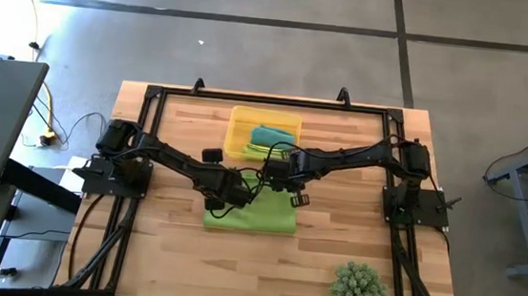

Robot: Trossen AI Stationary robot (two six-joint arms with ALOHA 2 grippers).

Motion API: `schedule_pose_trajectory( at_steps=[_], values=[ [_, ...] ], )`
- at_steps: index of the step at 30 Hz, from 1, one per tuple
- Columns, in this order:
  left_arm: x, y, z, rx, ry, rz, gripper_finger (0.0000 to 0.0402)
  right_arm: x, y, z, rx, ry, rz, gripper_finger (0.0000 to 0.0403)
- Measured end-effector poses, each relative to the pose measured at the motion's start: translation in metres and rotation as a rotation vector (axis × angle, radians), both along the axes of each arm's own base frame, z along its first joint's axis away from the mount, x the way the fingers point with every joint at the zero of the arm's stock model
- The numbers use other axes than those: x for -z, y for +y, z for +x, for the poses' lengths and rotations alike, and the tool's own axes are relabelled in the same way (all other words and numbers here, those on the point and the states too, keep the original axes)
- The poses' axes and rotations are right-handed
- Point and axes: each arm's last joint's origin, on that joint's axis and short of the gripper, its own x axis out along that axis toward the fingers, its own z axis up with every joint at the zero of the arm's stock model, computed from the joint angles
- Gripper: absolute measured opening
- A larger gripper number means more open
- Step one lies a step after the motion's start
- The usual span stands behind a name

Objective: Roll microfiber towels into tight, uniform cylinder then place into a basket
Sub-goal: Roll the green microfiber towel

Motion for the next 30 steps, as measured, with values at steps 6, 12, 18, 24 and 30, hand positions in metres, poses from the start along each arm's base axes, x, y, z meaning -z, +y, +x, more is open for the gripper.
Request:
schedule_pose_trajectory(
  at_steps=[6,12,18,24,30],
  values=[
    [0.000,0.000,0.000,-0.006,-0.006,0.013,0.0000,0.001,0.000,0.000,0.004,0.003,-0.005,0.0084],
    [0.000,0.000,0.000,-0.012,-0.010,0.016,0.0001,0.001,0.000,-0.001,0.009,0.013,0.011,0.0085],
    [0.000,0.000,0.000,-0.017,-0.013,0.020,0.0012,0.001,0.003,-0.002,0.066,0.008,0.100,0.0085],
    [-0.001,0.003,-0.001,-0.032,-0.003,0.031,0.0072,0.001,0.008,-0.003,0.070,0.020,0.121,0.0085],
    [-0.003,0.002,-0.005,-0.051,0.018,0.063,0.0117,0.002,0.017,-0.006,0.083,0.047,0.150,0.0085]
  ],
)
